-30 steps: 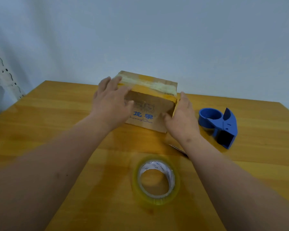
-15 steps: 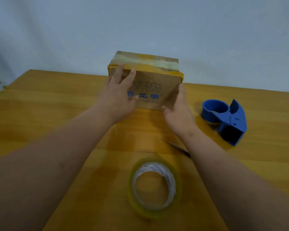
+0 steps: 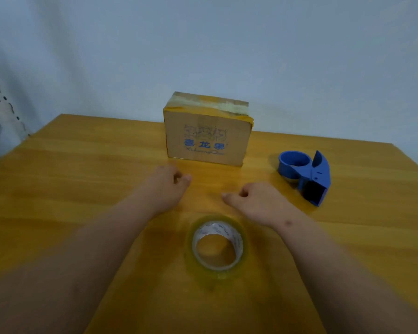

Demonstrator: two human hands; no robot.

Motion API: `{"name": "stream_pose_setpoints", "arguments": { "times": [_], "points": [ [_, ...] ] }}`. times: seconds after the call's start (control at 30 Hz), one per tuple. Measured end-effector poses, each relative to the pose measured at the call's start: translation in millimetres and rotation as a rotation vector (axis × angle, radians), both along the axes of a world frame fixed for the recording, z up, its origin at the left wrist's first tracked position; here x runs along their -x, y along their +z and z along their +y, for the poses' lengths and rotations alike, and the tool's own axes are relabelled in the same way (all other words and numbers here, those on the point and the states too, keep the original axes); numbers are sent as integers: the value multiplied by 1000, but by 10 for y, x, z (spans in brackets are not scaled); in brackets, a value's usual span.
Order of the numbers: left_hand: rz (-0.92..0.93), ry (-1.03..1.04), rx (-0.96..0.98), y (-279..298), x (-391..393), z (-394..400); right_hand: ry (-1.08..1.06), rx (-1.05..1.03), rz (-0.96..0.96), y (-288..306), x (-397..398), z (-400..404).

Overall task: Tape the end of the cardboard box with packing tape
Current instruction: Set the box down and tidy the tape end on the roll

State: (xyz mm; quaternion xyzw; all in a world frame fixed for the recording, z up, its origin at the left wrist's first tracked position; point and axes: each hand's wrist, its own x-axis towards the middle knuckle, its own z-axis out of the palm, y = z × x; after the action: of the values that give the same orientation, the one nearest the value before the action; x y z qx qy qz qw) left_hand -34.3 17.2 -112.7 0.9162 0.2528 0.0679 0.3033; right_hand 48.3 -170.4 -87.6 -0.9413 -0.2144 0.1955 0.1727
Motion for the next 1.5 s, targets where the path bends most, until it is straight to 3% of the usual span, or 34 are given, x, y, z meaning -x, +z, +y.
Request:
{"name": "stream_pose_setpoints", "arguments": {
  "times": [0.13,0.3,0.43,0.57,0.7,0.8,0.9,1.17,1.5],
  "points": [
    [259,-81,10,110,290,-249,73,231,162,28,288,-136],
    [411,-143,86,102,517,-466,107,276,23,6,575,-228],
    [351,-102,238,55,649,-519,13,-17,-95,-61,728,-320],
    [207,-119,552,59,772,-538,10,-436,-68,-175,763,-393],
    [-40,-104,537,74,822,-571,-41,-737,225,-223,736,-456],
    [-151,-128,379,87,816,-554,21,-804,481,-189,700,-506],
    [-188,-160,304,90,811,-540,86,-835,568,-161,694,-524],
    [-119,-200,647,186,831,-461,-11,-1033,716,-210,632,-548],
    [-228,-159,334,178,722,-447,-167,-1065,986,-223,594,-499]
  ]
}}
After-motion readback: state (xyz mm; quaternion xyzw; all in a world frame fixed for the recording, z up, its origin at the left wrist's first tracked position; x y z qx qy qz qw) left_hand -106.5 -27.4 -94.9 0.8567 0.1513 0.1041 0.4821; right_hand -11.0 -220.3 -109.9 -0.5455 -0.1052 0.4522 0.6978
